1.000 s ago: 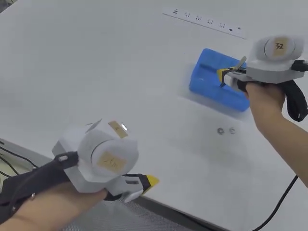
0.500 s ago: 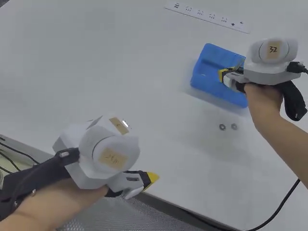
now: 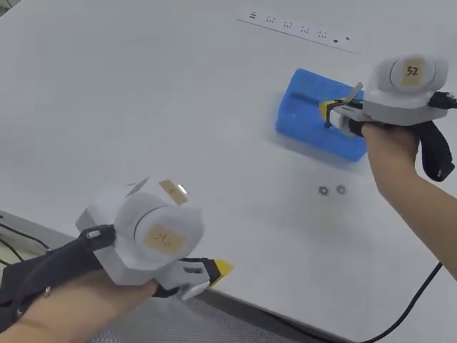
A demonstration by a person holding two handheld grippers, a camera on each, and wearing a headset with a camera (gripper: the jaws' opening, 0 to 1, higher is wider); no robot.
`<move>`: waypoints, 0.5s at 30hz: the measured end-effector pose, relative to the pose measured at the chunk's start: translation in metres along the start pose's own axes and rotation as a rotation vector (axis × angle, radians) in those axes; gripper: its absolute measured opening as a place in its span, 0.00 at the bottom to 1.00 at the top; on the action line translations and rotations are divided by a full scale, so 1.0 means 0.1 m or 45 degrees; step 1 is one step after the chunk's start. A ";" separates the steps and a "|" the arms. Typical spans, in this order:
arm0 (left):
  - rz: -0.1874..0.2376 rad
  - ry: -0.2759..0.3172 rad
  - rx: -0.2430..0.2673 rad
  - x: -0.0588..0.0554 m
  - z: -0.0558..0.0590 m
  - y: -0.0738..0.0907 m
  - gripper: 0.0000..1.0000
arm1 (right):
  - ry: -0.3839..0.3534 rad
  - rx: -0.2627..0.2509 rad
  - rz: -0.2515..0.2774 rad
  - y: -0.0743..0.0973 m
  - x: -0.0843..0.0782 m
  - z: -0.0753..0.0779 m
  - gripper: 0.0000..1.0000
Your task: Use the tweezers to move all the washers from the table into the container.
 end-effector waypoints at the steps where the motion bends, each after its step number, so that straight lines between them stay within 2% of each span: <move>1: 0.000 -0.002 0.000 0.00 0.00 0.00 0.94 | 0.009 -0.003 0.015 0.04 0.03 -0.01 0.03; 6: 0.005 -0.008 -0.001 0.00 0.01 0.00 0.94 | 0.019 0.017 0.117 0.33 0.18 -0.13 0.03; 10: 0.007 -0.006 -0.003 0.01 0.01 0.00 0.94 | 0.019 0.038 0.144 0.49 0.17 -0.22 0.03; 15: 0.010 -0.017 0.000 0.01 0.01 0.00 0.94 | 0.018 0.041 0.168 0.64 0.09 -0.32 0.03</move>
Point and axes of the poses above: the centre of the closed fingertips' face, and the gripper's own axes: y roughly backward along the fingers, z roughly to its right, x roughly out of its top, the point moved 6 cm from there along y, roughly backward along the fingers, and after that the axes turned 6 degrees about x, right-handed, at the moved point
